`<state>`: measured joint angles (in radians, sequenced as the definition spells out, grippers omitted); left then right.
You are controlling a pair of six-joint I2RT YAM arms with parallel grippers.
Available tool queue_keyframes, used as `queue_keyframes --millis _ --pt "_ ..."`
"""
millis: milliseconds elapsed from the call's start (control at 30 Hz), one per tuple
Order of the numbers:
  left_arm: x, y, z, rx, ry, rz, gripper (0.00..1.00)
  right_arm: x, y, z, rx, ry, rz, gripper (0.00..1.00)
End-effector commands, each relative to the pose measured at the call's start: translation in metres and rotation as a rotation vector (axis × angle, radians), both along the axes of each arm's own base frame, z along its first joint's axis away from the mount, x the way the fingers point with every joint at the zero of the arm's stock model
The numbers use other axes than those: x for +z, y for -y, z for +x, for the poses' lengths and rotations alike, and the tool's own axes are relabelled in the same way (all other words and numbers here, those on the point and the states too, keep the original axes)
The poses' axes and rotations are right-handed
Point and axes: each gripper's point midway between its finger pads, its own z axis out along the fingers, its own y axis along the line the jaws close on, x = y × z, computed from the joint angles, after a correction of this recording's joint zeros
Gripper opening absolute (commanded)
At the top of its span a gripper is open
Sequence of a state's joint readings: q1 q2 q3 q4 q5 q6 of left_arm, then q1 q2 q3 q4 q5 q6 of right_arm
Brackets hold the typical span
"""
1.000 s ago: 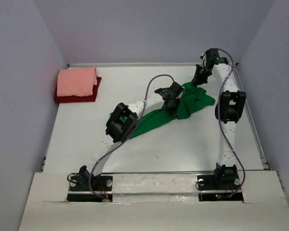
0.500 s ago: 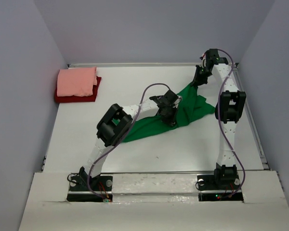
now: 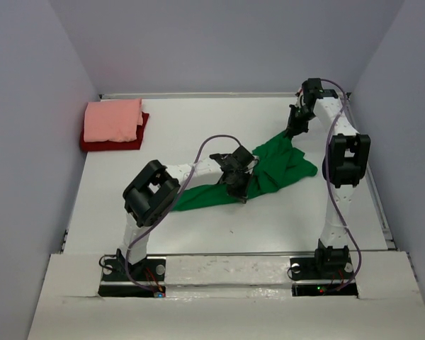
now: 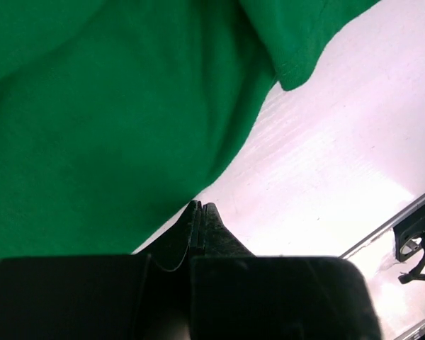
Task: Fold and stack the t-shirts
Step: Fold the other side of the tshirt into a rectangle
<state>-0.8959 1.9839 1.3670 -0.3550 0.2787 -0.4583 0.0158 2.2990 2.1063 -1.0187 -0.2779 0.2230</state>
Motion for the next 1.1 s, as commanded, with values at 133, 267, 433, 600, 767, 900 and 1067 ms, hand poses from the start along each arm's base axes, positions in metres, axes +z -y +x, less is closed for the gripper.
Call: queue_keyframes --millis 133,267,433,600,767,900,1067 --pt "0.044 0.011 0.035 0.052 0.146 -0.004 0.00 0.015 -0.002 -0.003 -0.022 0.056 -0.084 0.00" --pt "0.073 0.014 0.054 0.072 0.236 -0.012 0.00 0.023 0.000 -0.003 -0.017 0.086 -0.115 0.00" --pt "0.110 0.005 0.080 0.151 0.351 0.032 0.00 0.033 0.004 0.004 -0.038 0.105 -0.139 0.50" --pt "0.140 -0.030 0.106 0.291 0.475 0.095 0.00 0.056 0.015 0.009 -0.064 0.168 -0.190 0.72" --pt "0.117 -0.105 0.127 0.463 0.394 0.179 0.00 0.077 0.025 -0.014 -0.078 0.156 -0.239 0.75" --pt "0.112 -0.162 0.128 0.589 0.312 0.143 0.00 0.076 0.009 -0.054 -0.065 0.162 -0.134 0.75" --pt "0.098 -0.207 0.128 0.660 0.276 0.223 0.00 0.059 -0.028 -0.106 0.004 0.127 -0.015 0.75"
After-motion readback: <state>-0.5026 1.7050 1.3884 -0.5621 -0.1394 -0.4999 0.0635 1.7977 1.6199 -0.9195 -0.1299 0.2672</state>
